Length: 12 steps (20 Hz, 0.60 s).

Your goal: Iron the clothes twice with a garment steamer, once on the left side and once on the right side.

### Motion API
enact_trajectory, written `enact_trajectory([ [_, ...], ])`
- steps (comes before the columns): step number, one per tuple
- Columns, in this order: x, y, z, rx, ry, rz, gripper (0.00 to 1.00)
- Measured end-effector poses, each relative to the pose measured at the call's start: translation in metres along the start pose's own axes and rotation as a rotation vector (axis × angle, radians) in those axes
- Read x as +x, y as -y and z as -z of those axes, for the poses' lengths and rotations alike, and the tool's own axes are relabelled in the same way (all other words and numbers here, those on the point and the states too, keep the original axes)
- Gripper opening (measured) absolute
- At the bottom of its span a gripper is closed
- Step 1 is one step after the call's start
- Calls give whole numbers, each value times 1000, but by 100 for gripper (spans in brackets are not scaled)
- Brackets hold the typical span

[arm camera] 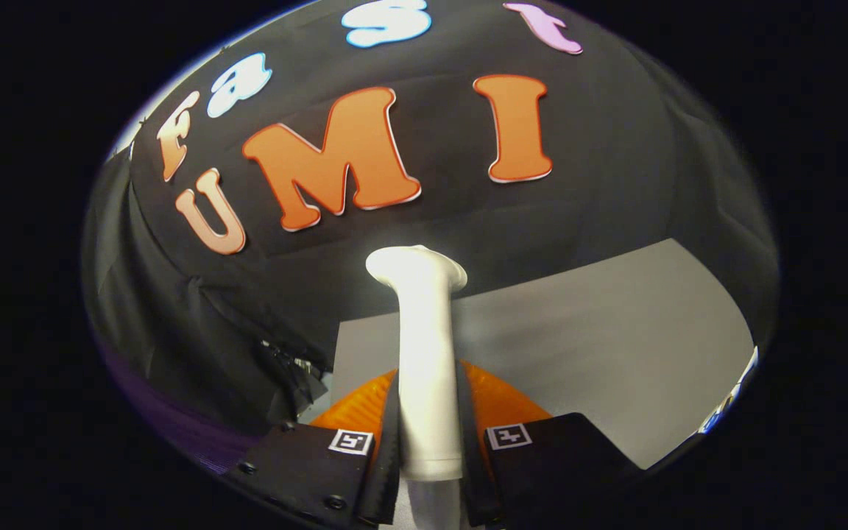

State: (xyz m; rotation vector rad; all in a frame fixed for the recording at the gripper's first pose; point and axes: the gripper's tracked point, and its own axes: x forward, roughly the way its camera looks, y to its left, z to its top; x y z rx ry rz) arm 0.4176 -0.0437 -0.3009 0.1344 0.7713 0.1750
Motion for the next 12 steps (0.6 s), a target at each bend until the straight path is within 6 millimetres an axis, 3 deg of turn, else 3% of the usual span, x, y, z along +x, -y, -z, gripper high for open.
enact_trajectory([
  [2, -27, 3, -19, 23, 104, 12, 43],
  [6, -97, 12, -36, 25, 274, 63, 43],
  [12, -200, 18, -38, 95, 453, 115, 43],
])
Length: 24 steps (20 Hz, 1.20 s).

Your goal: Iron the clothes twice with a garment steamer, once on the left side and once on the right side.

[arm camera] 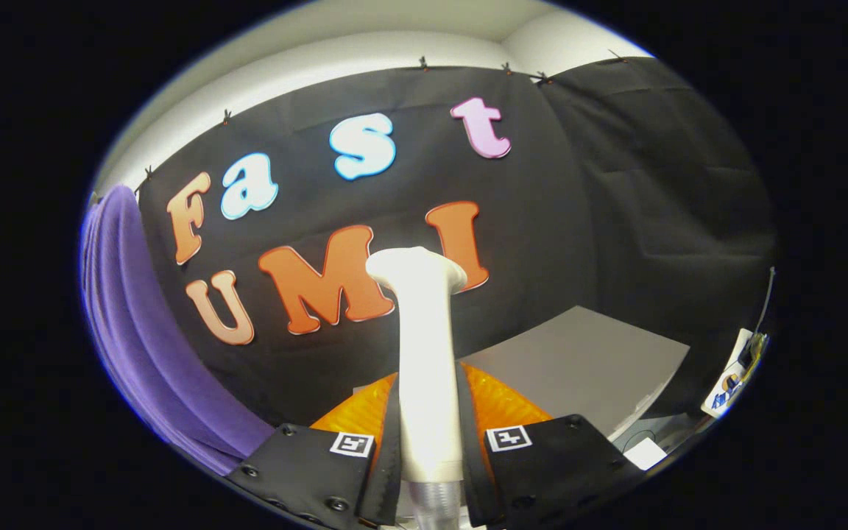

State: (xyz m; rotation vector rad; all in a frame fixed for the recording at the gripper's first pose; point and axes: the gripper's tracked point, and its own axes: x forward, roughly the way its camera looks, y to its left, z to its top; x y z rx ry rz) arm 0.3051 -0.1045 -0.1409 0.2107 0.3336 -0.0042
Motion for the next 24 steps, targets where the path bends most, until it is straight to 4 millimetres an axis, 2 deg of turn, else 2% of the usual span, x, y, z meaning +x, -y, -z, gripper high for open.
enact_trajectory([
  [3, -49, 0, -11, -4, 73, 23, 42],
  [7, -114, -14, -22, 0, 160, 44, 42],
  [11, -174, -49, -24, -36, 229, 43, 42],
  [15, -222, -91, -11, -69, 281, 52, 42],
  [20, -261, -151, 13, -128, 309, 30, 42],
  [24, -269, -193, 32, -159, 296, -11, 42],
])
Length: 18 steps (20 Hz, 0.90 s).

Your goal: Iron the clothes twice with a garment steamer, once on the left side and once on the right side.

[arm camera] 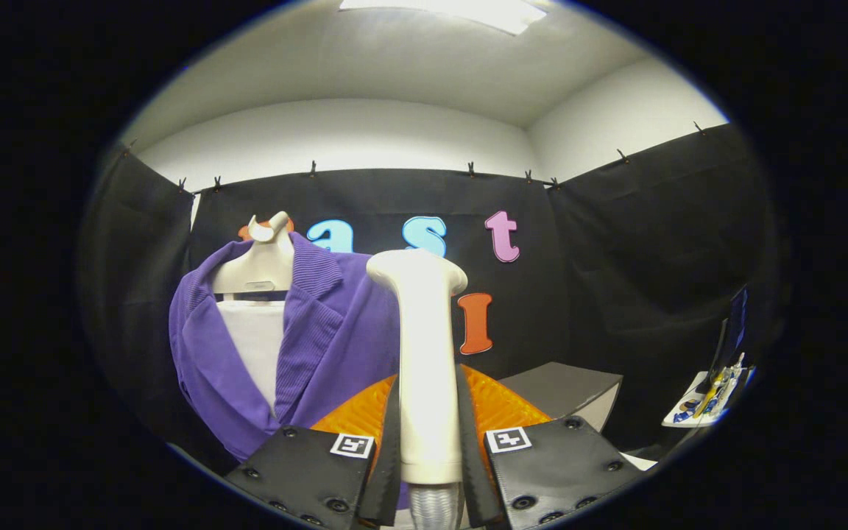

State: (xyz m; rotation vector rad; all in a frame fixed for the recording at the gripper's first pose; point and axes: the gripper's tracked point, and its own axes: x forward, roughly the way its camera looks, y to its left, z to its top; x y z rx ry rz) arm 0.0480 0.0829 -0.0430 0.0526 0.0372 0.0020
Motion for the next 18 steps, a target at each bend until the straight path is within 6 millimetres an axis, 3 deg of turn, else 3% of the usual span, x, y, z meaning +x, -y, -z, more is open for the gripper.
enact_trajectory([
  [4, -4, -32, 15, -6, -17, -33, 42],
  [8, -3, -49, 36, -12, -48, -61, 42],
  [18, -14, -42, 86, -52, -109, -39, 42],
])
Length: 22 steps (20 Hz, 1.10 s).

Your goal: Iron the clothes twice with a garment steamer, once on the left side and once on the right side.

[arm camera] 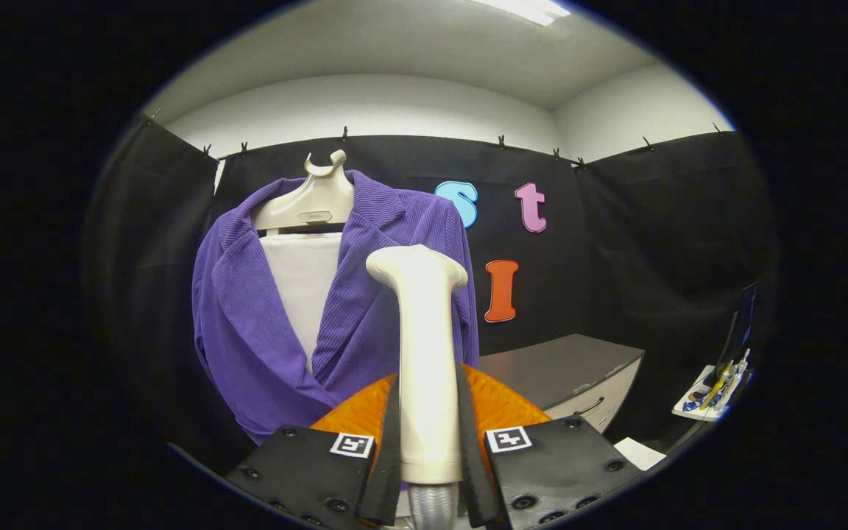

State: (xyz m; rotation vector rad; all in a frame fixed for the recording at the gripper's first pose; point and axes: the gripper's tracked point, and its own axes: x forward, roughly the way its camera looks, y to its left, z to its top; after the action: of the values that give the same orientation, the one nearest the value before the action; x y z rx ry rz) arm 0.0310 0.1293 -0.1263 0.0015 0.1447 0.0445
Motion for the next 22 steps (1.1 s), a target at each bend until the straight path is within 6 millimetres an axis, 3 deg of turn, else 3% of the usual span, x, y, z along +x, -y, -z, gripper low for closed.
enact_trajectory([
  [22, -21, 14, 135, 14, -217, 6, 42],
])
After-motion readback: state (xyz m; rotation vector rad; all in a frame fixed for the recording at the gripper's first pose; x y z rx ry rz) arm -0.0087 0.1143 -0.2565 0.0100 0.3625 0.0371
